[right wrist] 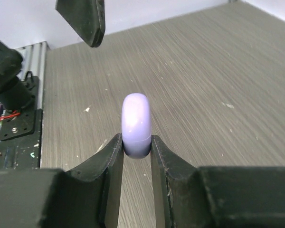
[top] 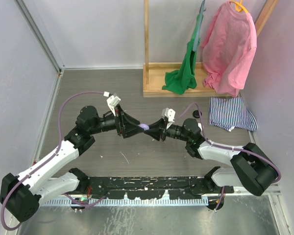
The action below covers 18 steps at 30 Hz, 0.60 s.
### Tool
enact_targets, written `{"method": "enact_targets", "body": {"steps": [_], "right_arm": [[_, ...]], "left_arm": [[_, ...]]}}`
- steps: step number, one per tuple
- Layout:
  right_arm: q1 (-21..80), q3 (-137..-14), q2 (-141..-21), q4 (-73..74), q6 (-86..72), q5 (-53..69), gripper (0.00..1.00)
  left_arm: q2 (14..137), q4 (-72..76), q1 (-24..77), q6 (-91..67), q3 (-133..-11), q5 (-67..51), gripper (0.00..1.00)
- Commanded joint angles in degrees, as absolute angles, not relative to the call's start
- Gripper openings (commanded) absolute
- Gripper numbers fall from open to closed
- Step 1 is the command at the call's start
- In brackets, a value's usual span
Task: Insert the wireless bluetooth earbuds into the charging case
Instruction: Close the charging case.
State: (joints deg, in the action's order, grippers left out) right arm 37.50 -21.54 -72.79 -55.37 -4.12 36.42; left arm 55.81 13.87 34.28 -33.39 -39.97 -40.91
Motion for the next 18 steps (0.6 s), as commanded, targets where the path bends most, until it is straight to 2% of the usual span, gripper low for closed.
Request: {"method": "enact_targets", "body": {"steps": [1,8,18], "right_arm": [[37.1,-25.3,-71.7,-45.5,-6.7,26.3,0.14],[34.0,-25.5,-72.1,-34.5,-14.4,14.1,0.14],[24.2,-21.7,-75.3,-30.8,-29.1,4.7,0.16]], "left_arm": [[50.7,4.4,33.7,-26.0,-38.1,-26.8,0.69],[42.7,-5.0,33.7,-23.4,-32.4,-4.0,0.81],[31.5,-7.3,33.7,-24.8,-25.0,14.7,0.98]]}}
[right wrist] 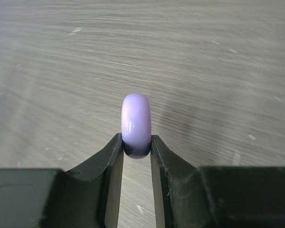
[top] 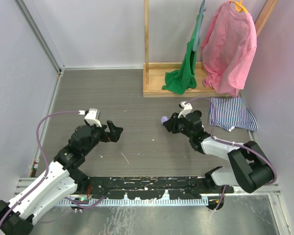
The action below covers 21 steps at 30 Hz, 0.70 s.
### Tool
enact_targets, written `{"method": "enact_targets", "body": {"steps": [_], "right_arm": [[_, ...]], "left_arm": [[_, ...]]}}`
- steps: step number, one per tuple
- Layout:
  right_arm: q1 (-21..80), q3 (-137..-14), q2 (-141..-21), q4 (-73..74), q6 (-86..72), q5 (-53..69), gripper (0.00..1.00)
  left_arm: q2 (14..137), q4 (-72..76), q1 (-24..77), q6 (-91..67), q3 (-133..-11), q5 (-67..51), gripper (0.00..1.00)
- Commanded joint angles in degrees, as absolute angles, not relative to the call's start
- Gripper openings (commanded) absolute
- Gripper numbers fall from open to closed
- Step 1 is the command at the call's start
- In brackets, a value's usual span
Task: Insert the wireless bluetooth earbuds into the charging case
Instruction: Close the charging case, then place the charging case at the center of the board.
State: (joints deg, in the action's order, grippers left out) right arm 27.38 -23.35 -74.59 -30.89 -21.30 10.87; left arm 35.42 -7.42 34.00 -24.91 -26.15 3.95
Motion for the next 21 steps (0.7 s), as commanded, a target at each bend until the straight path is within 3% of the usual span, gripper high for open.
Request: {"method": "enact_targets", "body": {"steps": [1,7,11,16,21], "right_arm": [[23.3,-21.1,-75.5,-30.9,-29.9,3.5,0.16],[17.9,-19.1,-77.0,-30.7,-34.3,-1.4,0.19],[15.5,-18.7,-78.6,-30.5,-36.4,-2.6,0.27],[13.8,-17.6,-78.1,-28.3,-37.5,-5.8,0.4],[13.5,-16.8,-73.2,-24.6,-37.3,-6.0,0.61]], "left_arm": [[30.5,-7.5,33.7,-24.9,-24.4,16.3,1.0],[26.0,-8.5,33.7,-25.4,-22.5,20.6,0.98],[26.0,-8.3,33.7,-25.4,-22.4,20.1,0.98],[27.7,-9.2,33.7,-25.3,-23.4,19.6,0.98],[26.9,-9.9,33.7,-25.6,-23.6,19.6,0.98]]}}
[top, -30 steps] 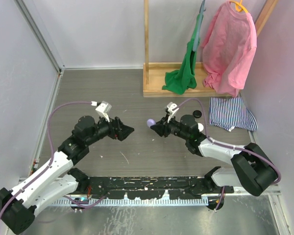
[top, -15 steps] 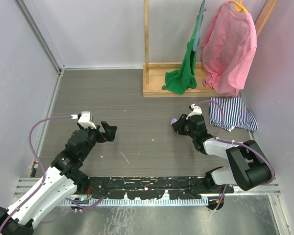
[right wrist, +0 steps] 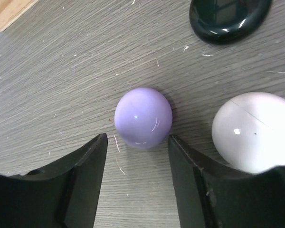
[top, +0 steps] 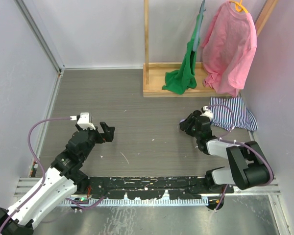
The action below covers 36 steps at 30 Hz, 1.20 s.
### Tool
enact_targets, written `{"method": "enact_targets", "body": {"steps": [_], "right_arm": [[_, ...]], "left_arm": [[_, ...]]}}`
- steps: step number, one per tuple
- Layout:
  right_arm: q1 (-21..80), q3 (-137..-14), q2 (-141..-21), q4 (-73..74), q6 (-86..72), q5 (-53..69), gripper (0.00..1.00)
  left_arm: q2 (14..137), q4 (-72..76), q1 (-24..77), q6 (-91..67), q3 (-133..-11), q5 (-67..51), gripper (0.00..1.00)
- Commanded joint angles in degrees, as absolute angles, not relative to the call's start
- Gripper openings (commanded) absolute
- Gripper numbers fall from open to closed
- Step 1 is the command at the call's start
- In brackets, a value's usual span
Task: Insert the wireless bluetooth earbuds into the charging case
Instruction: Place the charging case at the center of the board, then reset both arms
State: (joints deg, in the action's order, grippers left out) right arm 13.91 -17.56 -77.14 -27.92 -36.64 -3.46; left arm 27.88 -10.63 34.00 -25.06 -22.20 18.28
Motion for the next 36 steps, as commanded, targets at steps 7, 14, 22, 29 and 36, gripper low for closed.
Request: {"method": "enact_targets", "body": {"steps": [7,14,22,29,36], "right_arm": [[13.5,-16.8,-60.3,-13.8,-35.2,-4.6,0.8],[13.5,-19.0,-39.5,2.3,-33.6,-3.4,1.0],[13.5,-21.5,-17.0,16.0,-30.3,-5.1,1.0],[13.5,-24.7,-6.7,23.0,-29.3,-5.2,1.0],[13.5,-24.8,-0.8,24.3,-29.4,-6.2,1.0]], "left_arm": [[22.2,-12.3,33.7,-28.3,-24.3,19.7,0.98],[15.5,-24.9,33.7,-34.4,-30.7,18.8,0.98],[6.2,-37.4,33.7,-34.8,-39.3,17.3,0.98],[0.7,-46.0,33.7,-31.2,-43.7,16.7,0.98],[0.4,-50.6,33.7,-28.2,-44.5,17.4,0.98]]}}
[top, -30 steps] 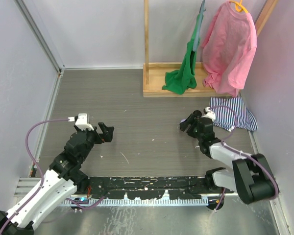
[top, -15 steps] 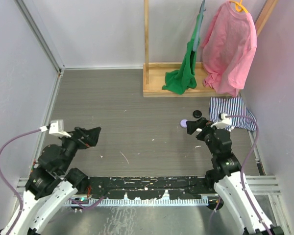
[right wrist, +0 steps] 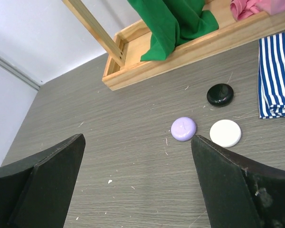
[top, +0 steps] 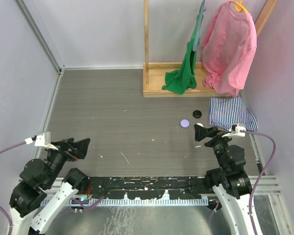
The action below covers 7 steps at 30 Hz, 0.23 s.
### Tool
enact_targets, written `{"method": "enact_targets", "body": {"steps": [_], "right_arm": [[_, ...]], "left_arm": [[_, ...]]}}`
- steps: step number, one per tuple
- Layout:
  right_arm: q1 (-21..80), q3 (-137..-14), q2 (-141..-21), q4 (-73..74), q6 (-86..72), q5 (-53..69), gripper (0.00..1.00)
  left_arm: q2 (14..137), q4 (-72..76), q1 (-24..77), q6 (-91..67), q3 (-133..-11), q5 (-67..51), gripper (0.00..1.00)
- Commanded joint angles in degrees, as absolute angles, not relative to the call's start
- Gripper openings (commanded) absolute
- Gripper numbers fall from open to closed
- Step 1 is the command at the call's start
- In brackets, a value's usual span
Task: Insert the wireless bluetooth earbuds into the charging case
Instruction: Reset both arms
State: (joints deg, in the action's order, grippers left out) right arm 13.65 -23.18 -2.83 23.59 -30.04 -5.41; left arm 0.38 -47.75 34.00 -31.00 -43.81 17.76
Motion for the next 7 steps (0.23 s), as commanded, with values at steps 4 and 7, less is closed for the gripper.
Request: {"method": "enact_targets", "body": {"steps": [4,7], "right_arm": [[13.5,-24.9,-0.6,24.1,-28.7,-5.0,1.0],[13.5,-24.9,-0.2,24.0,-28.7,-5.5,1.0]], "left_arm": [[0.4,-50.1,33.7,-27.4,-43.4,17.7,0.98],[0.2,-50.1,33.7,-26.8,-43.1,17.6,0.98]]}}
